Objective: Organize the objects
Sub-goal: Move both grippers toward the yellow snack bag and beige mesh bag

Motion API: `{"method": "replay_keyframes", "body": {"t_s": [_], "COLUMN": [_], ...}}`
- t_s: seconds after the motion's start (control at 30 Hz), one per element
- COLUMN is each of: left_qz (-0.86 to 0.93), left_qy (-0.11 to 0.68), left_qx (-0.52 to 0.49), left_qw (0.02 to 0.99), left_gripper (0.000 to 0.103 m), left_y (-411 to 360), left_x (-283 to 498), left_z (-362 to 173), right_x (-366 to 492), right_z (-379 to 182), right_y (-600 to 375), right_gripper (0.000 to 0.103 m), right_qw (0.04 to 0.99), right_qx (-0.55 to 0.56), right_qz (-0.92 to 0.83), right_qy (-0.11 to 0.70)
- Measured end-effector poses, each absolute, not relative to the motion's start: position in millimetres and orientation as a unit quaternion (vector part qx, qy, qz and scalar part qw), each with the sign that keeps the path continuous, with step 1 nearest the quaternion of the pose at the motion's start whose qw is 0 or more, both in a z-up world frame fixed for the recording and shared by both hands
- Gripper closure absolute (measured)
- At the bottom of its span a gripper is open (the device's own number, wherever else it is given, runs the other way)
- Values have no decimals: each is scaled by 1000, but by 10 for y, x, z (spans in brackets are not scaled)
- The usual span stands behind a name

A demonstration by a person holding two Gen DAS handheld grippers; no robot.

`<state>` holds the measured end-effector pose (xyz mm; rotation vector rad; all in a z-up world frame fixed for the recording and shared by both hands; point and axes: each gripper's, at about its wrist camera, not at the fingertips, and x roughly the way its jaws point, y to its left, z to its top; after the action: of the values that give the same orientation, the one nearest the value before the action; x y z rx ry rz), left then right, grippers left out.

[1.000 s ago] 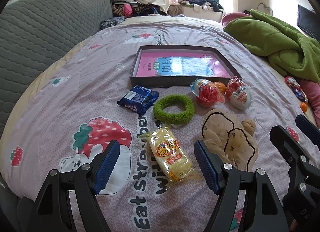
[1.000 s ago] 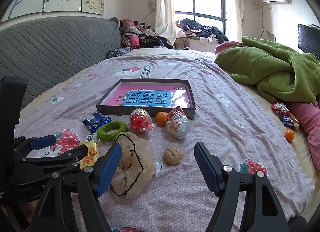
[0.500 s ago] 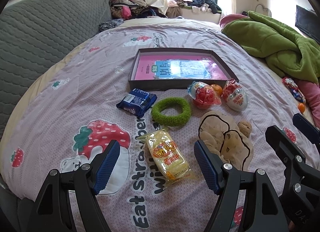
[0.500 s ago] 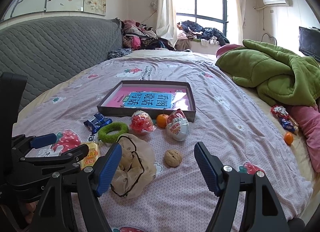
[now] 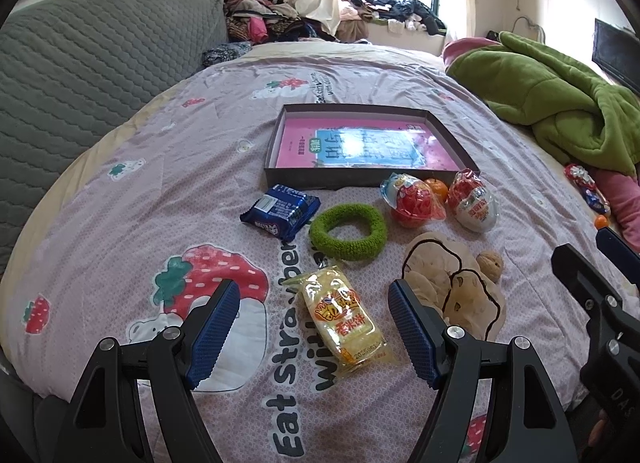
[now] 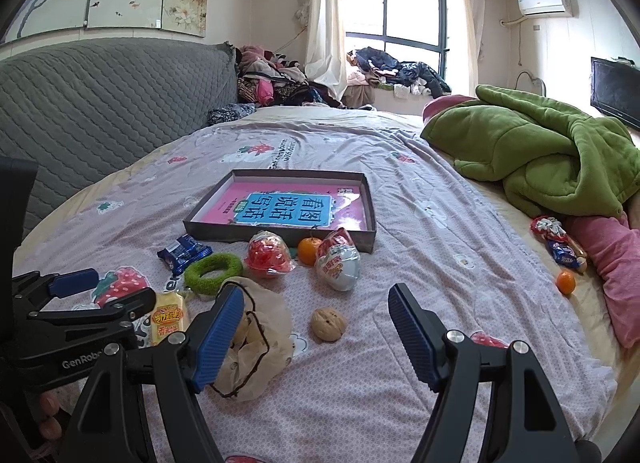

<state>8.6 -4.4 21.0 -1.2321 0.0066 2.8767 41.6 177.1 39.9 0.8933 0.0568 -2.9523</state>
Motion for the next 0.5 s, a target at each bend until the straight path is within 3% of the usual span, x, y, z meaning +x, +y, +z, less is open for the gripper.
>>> {"method": "replay_keyframes", "body": {"t_s": [0.5], "left_qz": [922], "left_qy": [-12], "left_qx": [-387], "left_qw": [8], "left_gripper": [25], "left_y": [-243], "left_x": [45], "left_z": [290], "right_x": [399], "right_z": [500], "right_y": [1921], "right_gripper": [29], "right_qw": [14], "right_qx": [282], "right_qz": [-959], "right_qy": [25]}}
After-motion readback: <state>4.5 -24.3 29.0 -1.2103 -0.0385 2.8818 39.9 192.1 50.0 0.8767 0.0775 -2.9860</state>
